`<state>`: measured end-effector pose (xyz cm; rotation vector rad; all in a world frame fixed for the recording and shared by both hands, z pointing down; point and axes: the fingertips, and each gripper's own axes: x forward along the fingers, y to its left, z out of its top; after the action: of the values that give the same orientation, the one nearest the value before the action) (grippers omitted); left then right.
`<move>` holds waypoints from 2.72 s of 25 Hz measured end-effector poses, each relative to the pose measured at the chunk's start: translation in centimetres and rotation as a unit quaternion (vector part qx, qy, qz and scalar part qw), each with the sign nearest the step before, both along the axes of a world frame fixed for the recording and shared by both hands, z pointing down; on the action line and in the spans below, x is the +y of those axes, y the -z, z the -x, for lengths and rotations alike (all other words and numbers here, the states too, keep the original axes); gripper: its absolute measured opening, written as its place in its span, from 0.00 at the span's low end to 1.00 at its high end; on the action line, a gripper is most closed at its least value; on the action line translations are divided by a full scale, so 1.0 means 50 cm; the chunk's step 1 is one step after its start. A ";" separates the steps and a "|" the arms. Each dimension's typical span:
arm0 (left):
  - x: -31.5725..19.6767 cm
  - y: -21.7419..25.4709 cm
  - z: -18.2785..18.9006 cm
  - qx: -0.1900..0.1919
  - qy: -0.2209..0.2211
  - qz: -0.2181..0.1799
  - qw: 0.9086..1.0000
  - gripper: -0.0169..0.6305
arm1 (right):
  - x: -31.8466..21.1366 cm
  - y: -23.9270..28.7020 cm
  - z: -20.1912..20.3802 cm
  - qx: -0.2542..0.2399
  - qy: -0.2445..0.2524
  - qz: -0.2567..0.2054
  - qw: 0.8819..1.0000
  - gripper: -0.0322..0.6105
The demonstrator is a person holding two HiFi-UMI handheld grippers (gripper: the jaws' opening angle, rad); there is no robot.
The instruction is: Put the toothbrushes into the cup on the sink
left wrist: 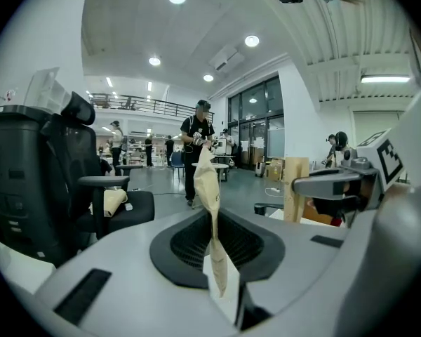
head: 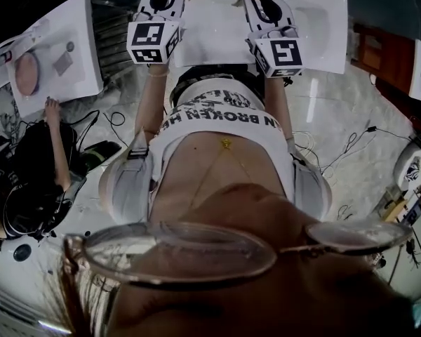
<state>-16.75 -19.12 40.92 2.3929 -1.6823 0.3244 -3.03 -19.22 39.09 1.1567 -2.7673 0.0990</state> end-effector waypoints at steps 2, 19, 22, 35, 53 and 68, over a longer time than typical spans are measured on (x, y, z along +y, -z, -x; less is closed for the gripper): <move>-0.014 -0.003 0.022 -0.004 0.004 -0.001 1.000 0.09 | -0.004 -0.003 -0.003 0.002 -0.009 0.002 1.000 0.15; -0.179 -0.184 0.099 -0.021 0.014 0.023 0.999 0.09 | -0.041 -0.031 -0.013 0.022 -0.055 0.025 0.998 0.15; -0.185 -0.224 0.106 -0.032 0.017 0.034 0.999 0.09 | -0.045 -0.040 -0.015 0.024 -0.059 0.030 0.998 0.15; -0.186 -0.276 0.134 -0.031 0.048 0.047 0.997 0.09 | -0.048 -0.051 -0.008 0.030 -0.050 0.037 0.998 0.15; -0.129 -0.267 0.164 -0.007 0.079 0.064 0.995 0.32 | -0.073 -0.055 -0.006 0.026 -0.040 0.029 0.998 0.15; -0.030 -0.246 0.137 0.033 0.087 0.072 0.993 0.06 | -0.114 -0.046 0.065 0.008 0.009 0.017 1.000 0.15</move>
<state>-23.60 -20.62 53.21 2.1137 -1.7592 0.3239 -6.29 -24.90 41.40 1.1195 -2.7510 0.1330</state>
